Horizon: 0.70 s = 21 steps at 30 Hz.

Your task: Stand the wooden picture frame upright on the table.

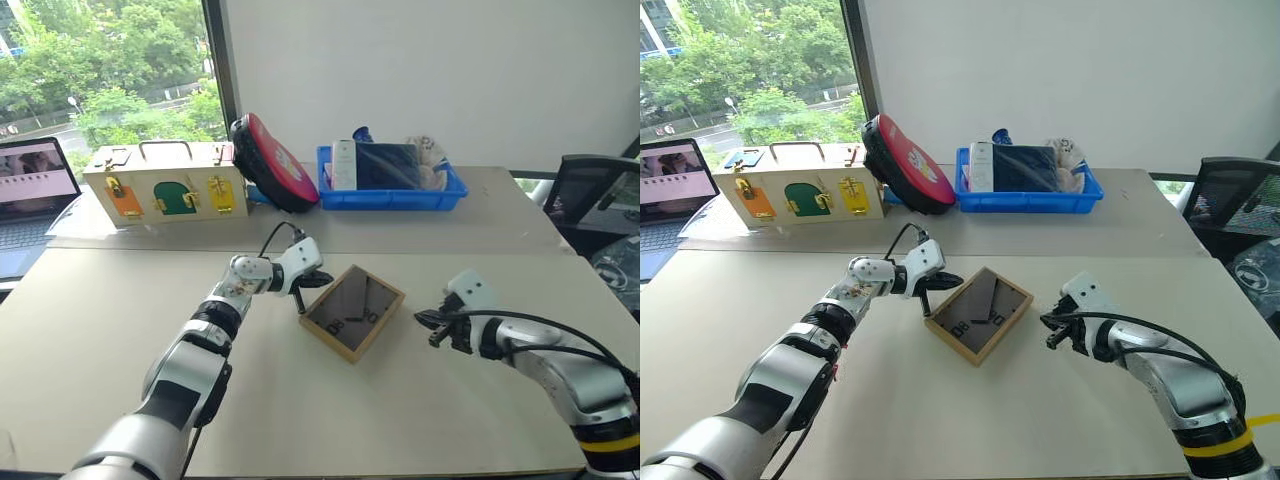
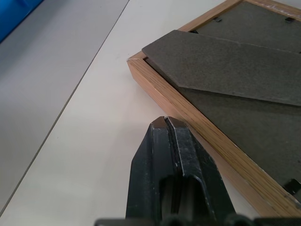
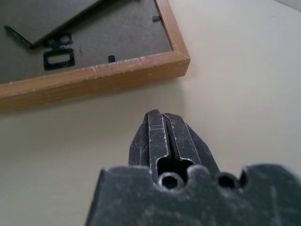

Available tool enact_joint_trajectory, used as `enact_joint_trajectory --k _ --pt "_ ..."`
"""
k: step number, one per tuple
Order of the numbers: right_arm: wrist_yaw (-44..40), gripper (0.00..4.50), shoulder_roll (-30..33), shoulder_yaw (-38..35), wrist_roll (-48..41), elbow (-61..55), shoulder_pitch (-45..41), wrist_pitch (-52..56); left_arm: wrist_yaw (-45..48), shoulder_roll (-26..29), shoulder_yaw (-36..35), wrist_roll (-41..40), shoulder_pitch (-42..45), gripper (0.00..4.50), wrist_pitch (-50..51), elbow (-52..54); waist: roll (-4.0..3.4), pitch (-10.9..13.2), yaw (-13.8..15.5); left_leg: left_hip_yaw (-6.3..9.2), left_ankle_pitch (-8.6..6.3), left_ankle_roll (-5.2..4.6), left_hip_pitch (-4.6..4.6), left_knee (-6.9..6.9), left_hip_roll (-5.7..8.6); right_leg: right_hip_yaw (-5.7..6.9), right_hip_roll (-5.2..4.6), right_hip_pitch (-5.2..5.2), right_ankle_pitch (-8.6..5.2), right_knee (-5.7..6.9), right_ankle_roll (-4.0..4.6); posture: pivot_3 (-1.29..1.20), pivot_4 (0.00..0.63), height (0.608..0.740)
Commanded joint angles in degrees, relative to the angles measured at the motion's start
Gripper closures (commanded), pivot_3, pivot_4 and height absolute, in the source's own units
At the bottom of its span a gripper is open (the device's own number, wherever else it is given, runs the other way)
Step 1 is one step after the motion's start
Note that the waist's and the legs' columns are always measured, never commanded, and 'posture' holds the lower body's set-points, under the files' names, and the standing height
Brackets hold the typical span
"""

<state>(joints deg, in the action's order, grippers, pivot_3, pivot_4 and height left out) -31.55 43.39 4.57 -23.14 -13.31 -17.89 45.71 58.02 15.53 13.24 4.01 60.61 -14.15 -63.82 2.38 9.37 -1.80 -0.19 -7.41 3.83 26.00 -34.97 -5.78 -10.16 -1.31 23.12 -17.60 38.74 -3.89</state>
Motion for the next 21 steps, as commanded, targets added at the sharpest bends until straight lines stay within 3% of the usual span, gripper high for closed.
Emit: enact_joint_trajectory --k 1,4,11,21 --pt "-3.84 4.47 -2.51 5.22 4.55 6.38 -3.70 -5.93 7.25 2.73 -0.02 -0.54 -3.83 4.50 1.00 3.66 -0.04 -0.02 -0.50 0.00 0.00 0.00 -0.01 0.01 0.00 0.00 0.00 0.00 0.00 0.00 0.00 0.00 0.150 0.719" --pt "-6.46 4.47 -5.29 7.65 6.88 10.99 -6.41 -9.52 13.53 6.06 -0.95 -2.52 -7.85 4.50 5.13 10.22 -0.11 -0.07 -1.47 0.00 0.02 0.01 -0.22 0.13 -0.01 -0.01 0.02 -0.07 0.00 0.12 0.04 0.00 0.150 0.719" --pt "-11.62 4.47 -11.62 12.12 11.52 18.13 -12.43 -14.87 16.73 15.88 -4.22 -6.56 -20.19 4.50 17.50 28.56 -0.12 -0.07 -3.55 0.05 0.05 0.06 -0.80 0.22 -0.09 0.05 0.07 -0.55 -0.08 0.25 0.15 0.00 0.150 0.719" --pt "-16.22 4.47 -20.50 15.51 16.10 26.27 -17.79 -20.24 17.69 20.20 -8.69 -20.69 -34.19 4.50 39.17 58.92 -0.15 -0.09 -4.29 0.08 0.00 0.00 -0.88 0.21 -0.16 0.15 0.08 -0.65 -0.15 0.27 0.19 0.00 0.150 0.719"
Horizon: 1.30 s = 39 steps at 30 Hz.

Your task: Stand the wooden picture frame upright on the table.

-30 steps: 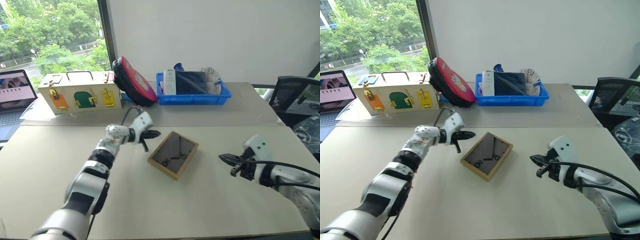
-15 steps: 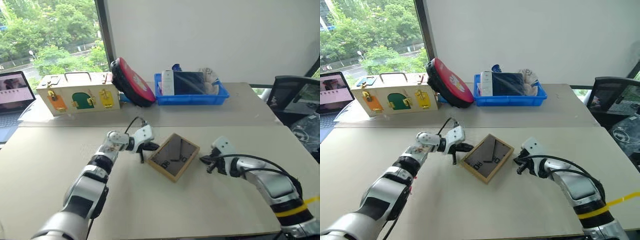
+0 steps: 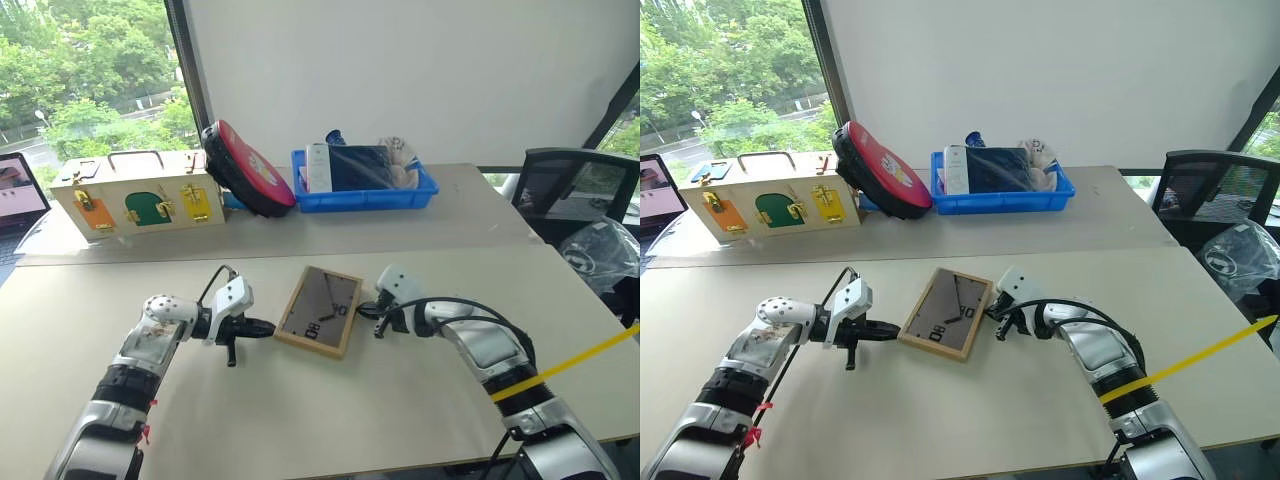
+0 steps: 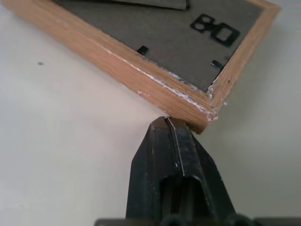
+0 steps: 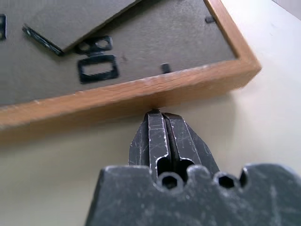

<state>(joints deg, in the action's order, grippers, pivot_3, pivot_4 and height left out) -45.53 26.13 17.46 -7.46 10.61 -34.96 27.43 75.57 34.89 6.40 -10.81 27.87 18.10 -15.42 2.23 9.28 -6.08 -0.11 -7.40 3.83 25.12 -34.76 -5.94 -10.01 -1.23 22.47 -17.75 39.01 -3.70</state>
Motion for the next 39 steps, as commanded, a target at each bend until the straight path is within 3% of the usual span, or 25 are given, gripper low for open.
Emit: enact_joint_trajectory --k 1,7,12,21,28,32,39 --pt "-2.50 4.47 -3.88 2.76 0.94 3.28 -1.24 -2.53 -0.20 1.24 -2.11 -6.89 -2.43 4.50 8.87 13.13 0.00 0.00 -0.01 0.00 0.00 0.00 0.00 0.01 0.00 0.00 0.00 0.00 0.00 0.00 0.01 0.00 0.150 0.719" --pt "-5.48 4.47 -4.73 3.71 2.26 1.45 -0.38 -1.32 -2.65 4.83 -2.53 -8.39 -7.72 4.50 13.25 20.00 -0.01 0.00 -0.26 0.02 -0.02 -0.01 -0.01 0.02 0.00 0.02 0.00 0.00 -0.04 0.00 0.02 0.00 0.150 0.719" --pt "-7.83 4.47 -0.19 5.81 3.48 -6.93 4.88 3.33 -3.74 8.73 -2.47 -5.96 -10.48 4.50 9.99 18.61 -0.02 -0.03 0.65 0.05 -0.10 0.02 -0.01 0.02 0.00 0.09 -0.02 -0.03 -0.17 -0.01 0.06 0.00 0.150 0.719" --pt "-7.00 4.47 5.29 4.62 2.92 -18.79 10.76 12.43 -4.39 13.05 -6.75 -8.48 -12.60 4.50 9.74 17.76 0.01 -0.06 2.45 0.04 -0.18 0.12 0.00 -0.01 0.00 0.12 -0.04 0.00 -0.43 -0.04 -0.14 0.00 0.150 0.719" --pt "-8.52 4.47 9.01 8.94 5.48 -23.99 11.73 14.75 -7.41 8.88 -4.97 -7.94 -11.91 4.50 8.01 18.26 0.02 -0.07 3.48 0.02 -0.21 0.17 0.00 -0.04 0.01 0.13 -0.07 -0.01 -0.47 -0.09 -0.18 0.00 0.150 0.719" --pt "-7.59 4.47 9.66 8.47 5.63 -22.84 11.14 15.87 -10.57 4.54 -3.88 -9.41 -10.56 4.50 10.87 21.89 0.17 -0.16 3.93 0.04 -0.22 0.18 0.01 -0.05 0.00 0.16 -0.07 -0.02 -0.47 -0.11 -0.17 0.00 0.150 0.719" --pt "-8.16 4.47 9.48 7.88 3.00 -26.47 12.19 20.30 -12.35 2.61 -0.96 -8.42 -10.42 4.50 10.61 22.87 0.22 -0.21 4.42 0.04 -0.23 0.19 0.02 -0.08 0.01 0.16 -0.09 -0.10 -0.46 -0.17 -0.16 0.00 0.150 0.719"
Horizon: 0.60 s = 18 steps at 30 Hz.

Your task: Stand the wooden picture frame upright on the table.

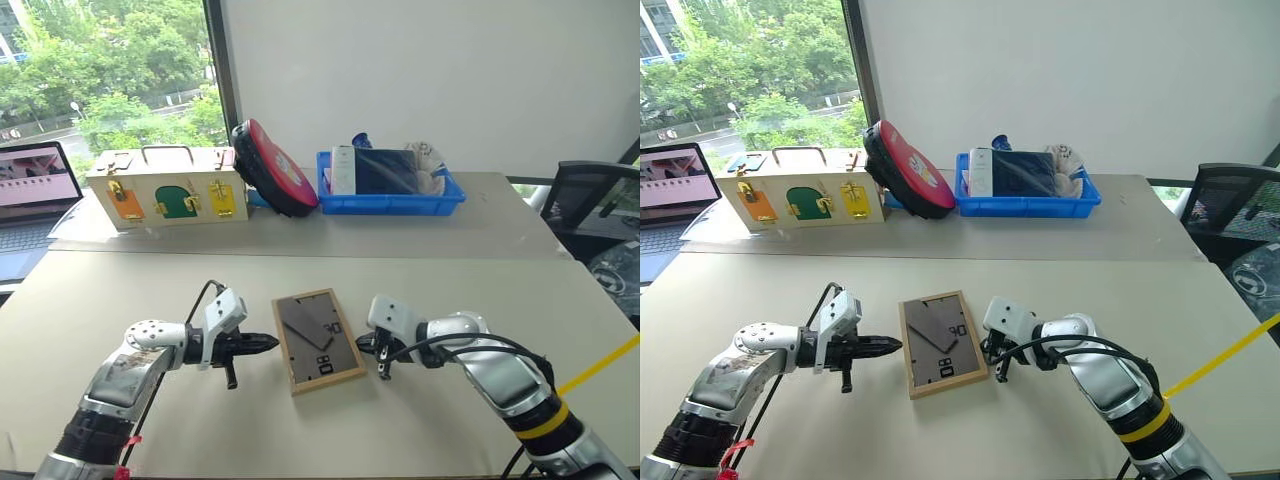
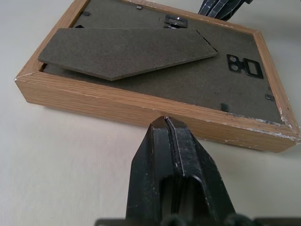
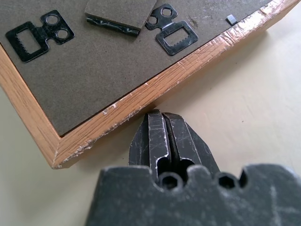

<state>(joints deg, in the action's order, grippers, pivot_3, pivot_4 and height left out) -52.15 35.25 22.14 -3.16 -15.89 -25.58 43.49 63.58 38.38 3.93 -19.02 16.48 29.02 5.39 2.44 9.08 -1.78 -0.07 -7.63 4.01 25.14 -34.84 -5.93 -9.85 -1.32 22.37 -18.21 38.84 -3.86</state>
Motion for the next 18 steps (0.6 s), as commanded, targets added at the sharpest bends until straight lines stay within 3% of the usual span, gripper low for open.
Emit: enact_joint_trajectory --k 1,18 --pt "-1.46 4.47 0.38 3.25 -1.50 -0.46 2.96 4.81 -0.39 -0.76 1.78 0.12 1.06 4.50 -0.64 1.88 0.02 -0.02 0.30 0.00 0.00 0.00 0.00 -0.01 0.00 0.00 0.00 -0.01 0.00 -0.01 0.00 0.00 0.150 0.719" --pt "-1.19 4.47 1.09 -0.12 -8.01 -5.83 3.62 15.24 1.09 2.84 3.01 3.71 0.42 4.50 -6.42 -2.74 0.06 -0.04 0.72 -0.01 -0.05 0.02 0.01 0.04 -0.01 0.00 0.00 0.05 -0.03 -0.06 0.05 0.00 0.150 0.719"
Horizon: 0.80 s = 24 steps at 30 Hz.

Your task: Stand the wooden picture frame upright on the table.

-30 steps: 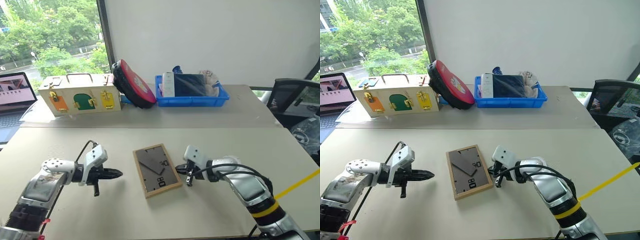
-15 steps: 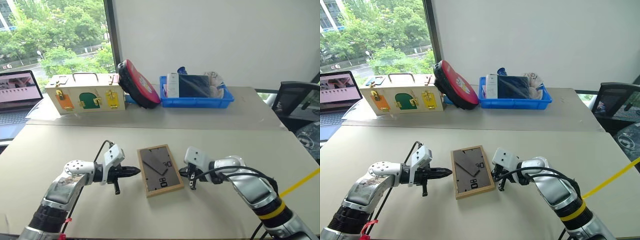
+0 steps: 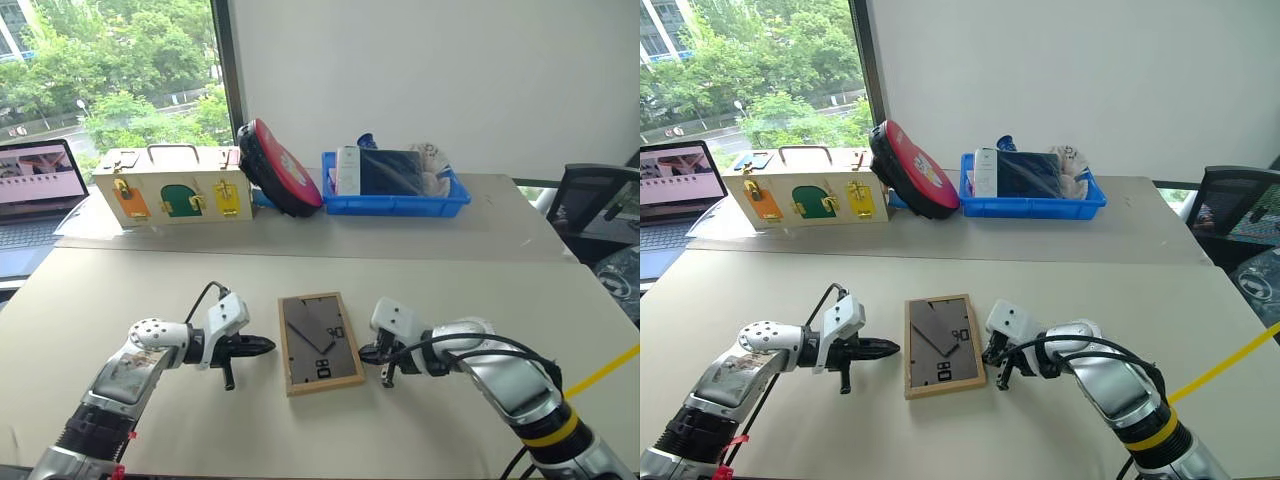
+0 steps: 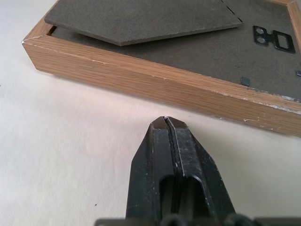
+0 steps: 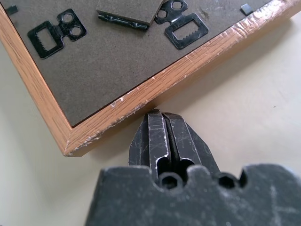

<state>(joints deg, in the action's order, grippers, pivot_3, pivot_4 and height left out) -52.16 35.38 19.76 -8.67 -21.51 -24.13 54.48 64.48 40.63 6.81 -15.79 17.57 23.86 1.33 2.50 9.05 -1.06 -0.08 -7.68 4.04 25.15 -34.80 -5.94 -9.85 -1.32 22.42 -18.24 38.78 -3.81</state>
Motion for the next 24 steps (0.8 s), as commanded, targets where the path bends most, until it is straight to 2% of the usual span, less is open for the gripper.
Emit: enact_joint_trajectory --k 1,8,16,24 --pt "-1.13 4.47 1.13 2.19 -3.00 -0.55 2.33 4.66 0.12 0.62 0.15 0.51 -0.76 4.50 -1.34 1.32 0.00 0.00 0.00 0.00 0.00 0.00 0.00 0.00 0.00 0.00 0.00 0.00 0.00 0.00 0.00 0.00 0.150 0.719" --pt "-1.19 4.47 0.70 0.85 -8.99 -3.42 3.24 8.73 0.01 1.10 0.62 1.36 -1.14 4.50 -2.52 1.08 0.01 0.00 -0.01 0.00 -0.03 0.00 0.00 0.01 0.00 0.00 0.00 0.01 -0.03 0.00 0.05 0.00 0.150 0.719" --pt "-0.05 4.47 -0.42 2.14 -11.20 -2.11 3.09 8.62 0.13 0.83 1.45 2.23 0.61 4.50 -3.33 0.73 0.01 0.00 -0.13 0.00 -0.03 -0.01 0.00 0.01 -0.01 0.00 0.01 0.02 -0.07 0.00 0.04 0.00 0.150 0.719" --pt "1.09 4.47 -1.93 1.98 -12.48 -1.17 3.21 8.63 1.47 3.55 0.28 3.20 0.66 4.50 -4.51 -0.77 0.01 -0.01 -1.35 0.01 -0.03 -0.01 0.00 0.07 -0.03 0.00 0.02 0.06 -0.09 0.00 0.06 0.00 0.150 0.719"
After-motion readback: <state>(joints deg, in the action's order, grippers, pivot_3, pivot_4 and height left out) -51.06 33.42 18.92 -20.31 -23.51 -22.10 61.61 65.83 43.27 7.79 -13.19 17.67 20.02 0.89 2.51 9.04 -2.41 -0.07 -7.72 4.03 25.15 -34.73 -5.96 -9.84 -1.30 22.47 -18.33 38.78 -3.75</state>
